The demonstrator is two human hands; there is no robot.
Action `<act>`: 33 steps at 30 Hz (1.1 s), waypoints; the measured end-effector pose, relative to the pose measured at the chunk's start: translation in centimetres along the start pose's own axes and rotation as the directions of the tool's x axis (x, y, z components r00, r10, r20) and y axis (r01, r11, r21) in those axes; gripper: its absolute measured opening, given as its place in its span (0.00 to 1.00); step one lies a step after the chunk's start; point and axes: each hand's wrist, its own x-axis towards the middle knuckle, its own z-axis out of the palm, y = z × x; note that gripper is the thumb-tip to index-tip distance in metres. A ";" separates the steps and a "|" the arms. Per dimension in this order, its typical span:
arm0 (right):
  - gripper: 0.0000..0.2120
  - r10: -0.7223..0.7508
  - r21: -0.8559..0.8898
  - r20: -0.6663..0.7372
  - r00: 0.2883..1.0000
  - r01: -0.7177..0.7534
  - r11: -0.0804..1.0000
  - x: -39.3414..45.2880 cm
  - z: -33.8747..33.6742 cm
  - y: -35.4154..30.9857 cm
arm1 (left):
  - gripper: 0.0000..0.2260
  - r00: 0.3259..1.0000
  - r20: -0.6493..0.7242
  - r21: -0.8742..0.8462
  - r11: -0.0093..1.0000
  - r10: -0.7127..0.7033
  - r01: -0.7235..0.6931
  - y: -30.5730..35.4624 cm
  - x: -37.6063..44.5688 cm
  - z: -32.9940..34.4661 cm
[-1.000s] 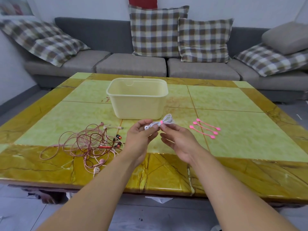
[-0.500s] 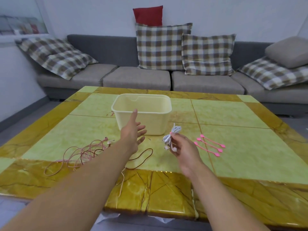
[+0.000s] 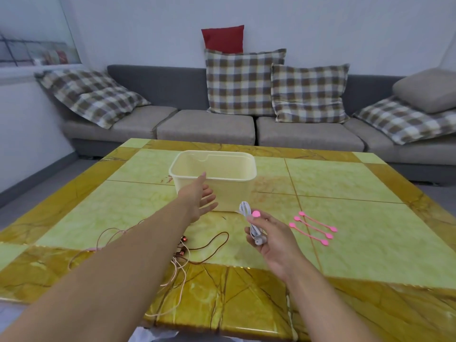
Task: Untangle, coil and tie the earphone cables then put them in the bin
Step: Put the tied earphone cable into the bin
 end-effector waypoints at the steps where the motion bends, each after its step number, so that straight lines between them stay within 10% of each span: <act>1: 0.09 -0.015 -0.037 -0.008 1.000 0.015 0.999 -0.1 -0.1 0.0 | 0.20 1.000 -0.018 -0.006 1.000 0.006 -0.006 0.2 0.1 0.2; 9: 0.08 -0.331 -0.371 0.022 0.943 0.315 0.873 -0.5 0.1 -0.3 | 0.12 0.993 -0.107 -0.273 0.959 0.053 -0.080 -4.0 -1.6 0.5; 17: 0.10 -0.580 -0.682 0.170 0.797 0.520 0.514 0.0 0.9 0.1 | 0.14 0.999 -0.043 -0.335 0.942 -0.018 0.003 -10.3 -4.9 -1.4; 33: 0.12 -0.273 -0.955 0.293 0.916 0.292 -0.046 11.0 4.5 -1.9 | 0.04 1.000 0.012 -0.392 0.920 0.001 0.004 -9.5 -7.7 -0.4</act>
